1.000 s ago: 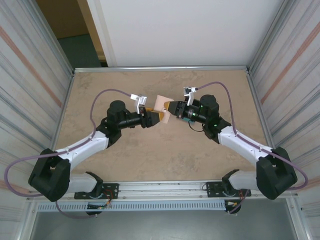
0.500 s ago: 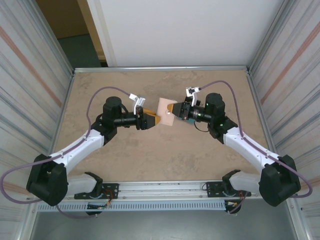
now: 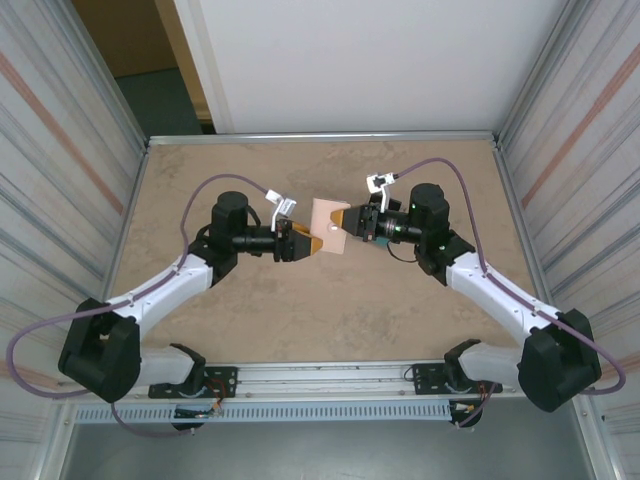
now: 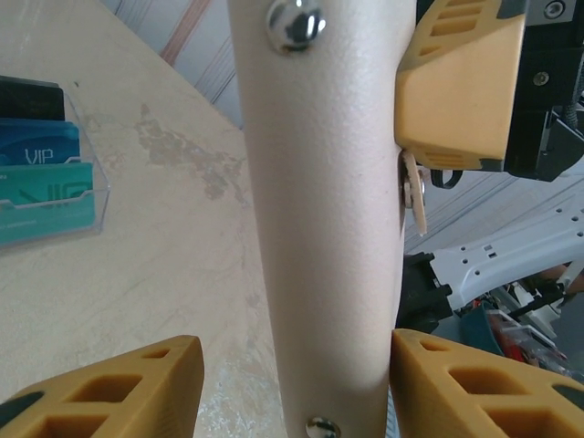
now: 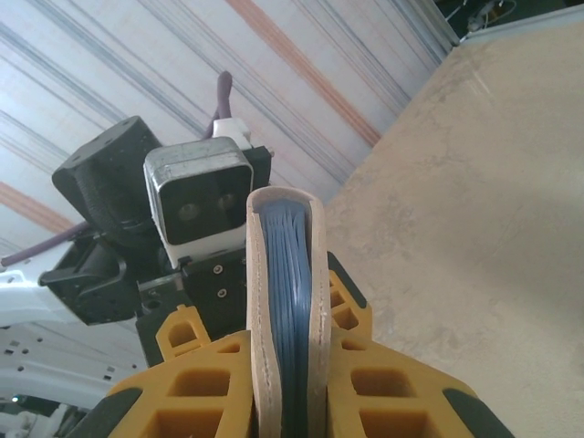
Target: Take the credit cards out of the card holder
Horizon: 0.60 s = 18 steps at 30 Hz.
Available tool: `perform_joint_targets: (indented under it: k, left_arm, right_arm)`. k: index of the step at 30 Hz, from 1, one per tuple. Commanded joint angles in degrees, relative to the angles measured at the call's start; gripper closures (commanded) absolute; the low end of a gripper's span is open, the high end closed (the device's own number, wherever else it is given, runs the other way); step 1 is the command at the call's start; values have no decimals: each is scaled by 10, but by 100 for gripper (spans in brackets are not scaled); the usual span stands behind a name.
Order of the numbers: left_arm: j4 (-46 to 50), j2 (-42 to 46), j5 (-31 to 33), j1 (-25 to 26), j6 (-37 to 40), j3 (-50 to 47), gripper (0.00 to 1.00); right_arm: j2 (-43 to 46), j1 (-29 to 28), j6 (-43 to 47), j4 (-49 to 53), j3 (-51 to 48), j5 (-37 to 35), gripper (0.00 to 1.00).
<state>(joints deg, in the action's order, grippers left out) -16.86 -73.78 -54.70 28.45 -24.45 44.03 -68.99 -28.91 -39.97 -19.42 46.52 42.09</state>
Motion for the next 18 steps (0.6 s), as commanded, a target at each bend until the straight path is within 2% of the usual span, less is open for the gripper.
perform_joint_targets:
  k: [1, 5, 10, 14, 18]
  left_arm:
    - [-35, -4, -19, -2, -12, 15, 45]
    - [-63, -12, -18, -1, -29, 13, 53]
    - [-68, -22, -17, 2, -33, 17, 78]
    - [-44, -15, 9, 2, -20, 16, 88]
    - [-13, 2, 82, 3, -10, 7, 98]
  right_arm:
    - [-9, -6, 9, -14, 28, 23, 90]
    - [-22, -8, 8, -14, 33, 27, 90]
    - [-35, -7, 9, 1, 40, 23, 86]
    - [-23, -8, 36, 61, 54, -14, 72]
    - [0, -14, 62, 141, 67, -109, 62]
